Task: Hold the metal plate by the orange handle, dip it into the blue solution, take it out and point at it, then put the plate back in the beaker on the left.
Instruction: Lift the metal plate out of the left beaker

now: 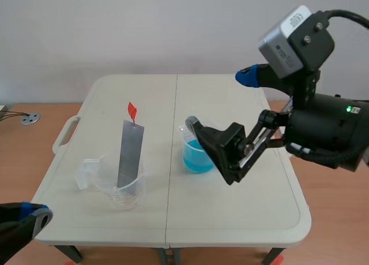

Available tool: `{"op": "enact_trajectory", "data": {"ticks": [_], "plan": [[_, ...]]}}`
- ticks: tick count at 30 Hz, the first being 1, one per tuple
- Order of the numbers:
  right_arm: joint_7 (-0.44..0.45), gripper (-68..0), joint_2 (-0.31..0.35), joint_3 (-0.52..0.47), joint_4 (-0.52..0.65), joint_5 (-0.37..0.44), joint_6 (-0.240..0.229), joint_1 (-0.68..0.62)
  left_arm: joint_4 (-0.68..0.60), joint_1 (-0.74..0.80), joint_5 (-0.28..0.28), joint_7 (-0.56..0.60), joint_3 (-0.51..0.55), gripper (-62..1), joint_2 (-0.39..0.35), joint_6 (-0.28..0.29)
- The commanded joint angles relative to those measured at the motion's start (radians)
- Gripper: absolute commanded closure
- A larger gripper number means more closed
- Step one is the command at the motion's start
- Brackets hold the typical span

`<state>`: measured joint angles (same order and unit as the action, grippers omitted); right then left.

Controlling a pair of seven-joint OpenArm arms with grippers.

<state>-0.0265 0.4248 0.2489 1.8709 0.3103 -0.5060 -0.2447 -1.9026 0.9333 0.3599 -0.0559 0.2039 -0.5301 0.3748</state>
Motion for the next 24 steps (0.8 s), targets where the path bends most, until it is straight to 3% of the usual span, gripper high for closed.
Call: {"op": "enact_trajectory", "data": {"ticks": [1, 6, 10, 14, 24], "plan": [[0.007, -66.3, -0.016, 0.015, -0.016, 0.01, 0.001, 0.033, -0.008, 0.037, 0.01, 0.022, 0.019, -1.7, -0.003, 0.002], [-0.029, -66.3, -0.074, 0.079, -0.086, 0.01, 0.0, 0.119, -0.008, 0.137, 0.008, 0.049, 0.075, -1.7, -0.003, 0.005], [-0.035, -66.3, -0.119, 0.133, -0.16, 0.006, 0.0, 0.185, -0.008, 0.215, -0.048, 0.09, 0.104, -1.7, -0.003, 0.005], [-0.035, -66.3, -0.166, 0.183, -0.238, 0.0, 0.001, 0.248, -0.008, 0.284, -0.069, 0.129, 0.118, -1.7, -0.003, 0.005], [-0.008, -66.3, -0.298, 0.262, -0.455, -0.065, 0.012, 0.377, -0.008, 0.313, -0.074, 0.143, 0.118, -1.7, -0.003, 0.005]]}}
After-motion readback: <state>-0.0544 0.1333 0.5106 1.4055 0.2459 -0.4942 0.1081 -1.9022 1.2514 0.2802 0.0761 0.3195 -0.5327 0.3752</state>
